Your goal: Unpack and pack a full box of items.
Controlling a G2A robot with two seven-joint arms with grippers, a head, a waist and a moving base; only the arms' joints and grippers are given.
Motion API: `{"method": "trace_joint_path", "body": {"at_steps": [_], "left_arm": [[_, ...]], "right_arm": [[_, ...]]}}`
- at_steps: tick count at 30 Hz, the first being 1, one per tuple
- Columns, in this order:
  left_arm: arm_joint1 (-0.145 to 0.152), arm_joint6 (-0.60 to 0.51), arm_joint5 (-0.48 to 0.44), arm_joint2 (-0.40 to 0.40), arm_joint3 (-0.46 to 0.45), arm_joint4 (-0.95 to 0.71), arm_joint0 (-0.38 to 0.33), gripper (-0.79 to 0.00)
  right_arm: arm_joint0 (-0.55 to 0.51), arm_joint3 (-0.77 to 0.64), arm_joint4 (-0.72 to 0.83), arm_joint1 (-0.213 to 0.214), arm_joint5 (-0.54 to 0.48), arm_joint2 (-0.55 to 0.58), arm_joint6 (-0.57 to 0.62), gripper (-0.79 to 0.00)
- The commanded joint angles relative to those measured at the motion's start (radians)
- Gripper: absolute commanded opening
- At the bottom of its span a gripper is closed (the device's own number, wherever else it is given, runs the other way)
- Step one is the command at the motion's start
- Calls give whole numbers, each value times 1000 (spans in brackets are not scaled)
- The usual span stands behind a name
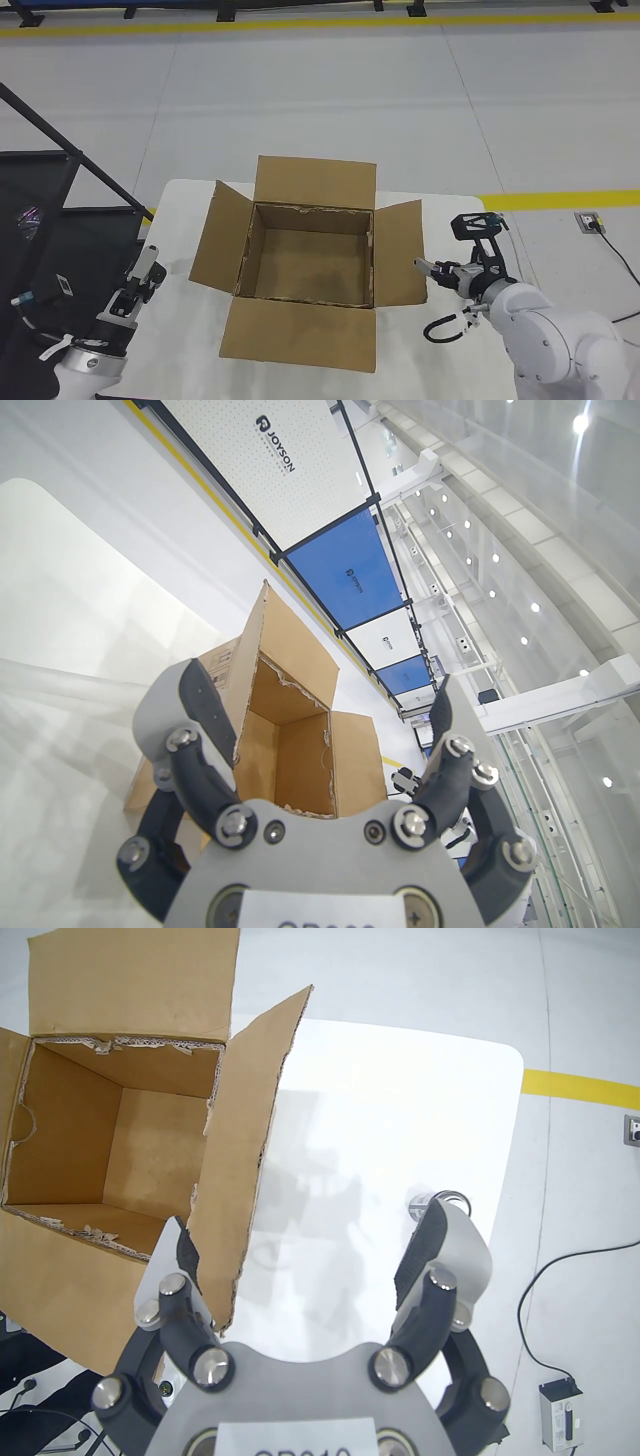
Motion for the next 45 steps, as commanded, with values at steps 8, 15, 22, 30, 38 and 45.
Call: {"method": "trace_joint_path", "body": {"at_steps": [8,15,22,30,38,45], "left_arm": [[0,0,0,0,0,0,0,0],[0,0,0,0,0,0,0,0],[0,0,0,0,0,0,0,0],[0,0,0,0,0,0,0,0],[0,0,0,0,0,0,0,0],[0,0,0,0,0,0,0,0]], "right_arm": [[-57,-47,-39,1,210,133,-91,0],[-40,111,-162,18,200,209,115,0],[23,299,-228,26,115,164,200,0],[34,371,-196,25,95,132,185,0],[16,450,-129,15,196,116,72,0],[17,524,-82,12,233,115,-17,-77]]}}
